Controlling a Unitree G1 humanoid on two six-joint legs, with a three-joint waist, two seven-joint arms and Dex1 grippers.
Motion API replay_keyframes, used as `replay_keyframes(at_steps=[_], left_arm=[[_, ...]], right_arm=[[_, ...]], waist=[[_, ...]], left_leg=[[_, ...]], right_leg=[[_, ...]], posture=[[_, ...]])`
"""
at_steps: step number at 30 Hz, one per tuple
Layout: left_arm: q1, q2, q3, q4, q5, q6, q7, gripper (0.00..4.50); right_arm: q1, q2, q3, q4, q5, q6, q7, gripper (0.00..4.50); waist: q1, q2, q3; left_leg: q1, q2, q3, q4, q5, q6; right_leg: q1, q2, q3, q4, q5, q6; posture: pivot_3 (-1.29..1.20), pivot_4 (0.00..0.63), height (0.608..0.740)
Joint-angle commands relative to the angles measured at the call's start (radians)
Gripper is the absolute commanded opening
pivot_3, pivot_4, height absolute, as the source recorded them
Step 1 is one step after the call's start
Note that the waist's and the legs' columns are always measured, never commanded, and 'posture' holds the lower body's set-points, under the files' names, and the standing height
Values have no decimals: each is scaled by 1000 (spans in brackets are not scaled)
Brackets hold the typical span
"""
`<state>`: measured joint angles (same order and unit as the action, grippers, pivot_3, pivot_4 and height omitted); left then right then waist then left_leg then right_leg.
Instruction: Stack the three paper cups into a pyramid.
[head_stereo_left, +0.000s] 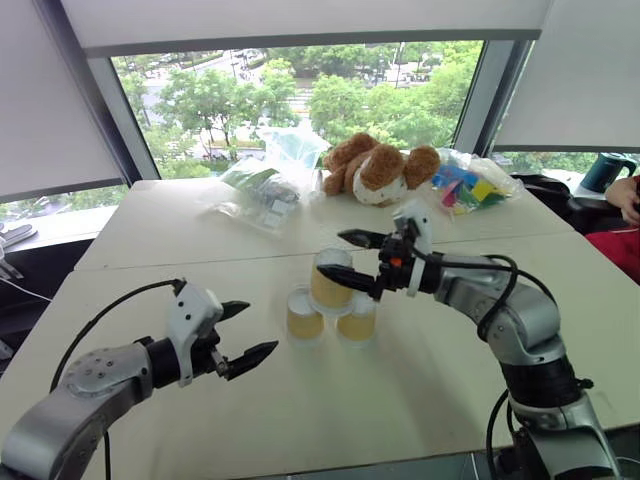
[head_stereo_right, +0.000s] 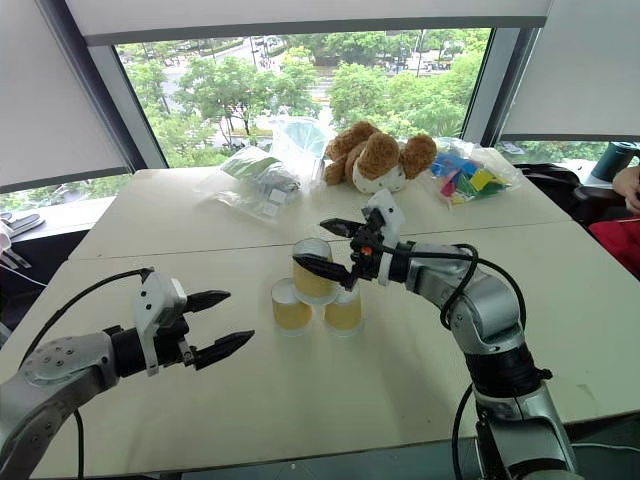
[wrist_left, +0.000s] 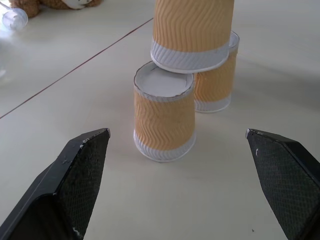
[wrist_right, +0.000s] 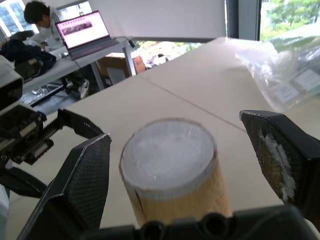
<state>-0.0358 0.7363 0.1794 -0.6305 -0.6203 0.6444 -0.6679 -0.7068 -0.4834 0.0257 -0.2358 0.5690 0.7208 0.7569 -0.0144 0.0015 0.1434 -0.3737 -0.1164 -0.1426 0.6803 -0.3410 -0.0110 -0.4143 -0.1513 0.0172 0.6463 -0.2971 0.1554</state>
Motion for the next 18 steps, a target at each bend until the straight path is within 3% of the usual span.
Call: replay_keyframes(at_steps=[1,4,7,13,18], left_arm=[[-12,-11,20,-4,-20,-8,1,4500],[-4,-17,31,3,-27,-2,2,4500],[4,-23,48,22,-65,18,-7,4500],[39,-19,28,77,-54,15,-41,4500],[104,-8,70,104,-60,10,-62,4500]], right_arm=[[-96,-3,-76,2,49,3,-11,4477],[-164,-47,-162,30,72,14,-37,4477],[-123,-138,-259,6,93,44,-43,4477],[194,-302,-414,-137,95,69,-37,4477],[516,-331,-547,-278,158,150,-27,4477]], waist=[[-1,0,0],[1,0,0],[8,-1,0],[3,-1,0],[3,0,0]], left_leg=[[0,0,0,0,0,0],[0,0,0,0,0,0],[0,-1,-1,0,0,0],[0,-1,1,0,-1,1],[0,1,2,-2,-1,1]], right_leg=[[0,0,0,0,0,0],[-1,0,0,0,0,0],[1,0,0,0,0,0],[2,-1,0,0,0,0],[0,0,0,0,0,0]], posture=[[0,150,740],[0,150,740],[0,150,740],[0,150,740],[0,150,740]])
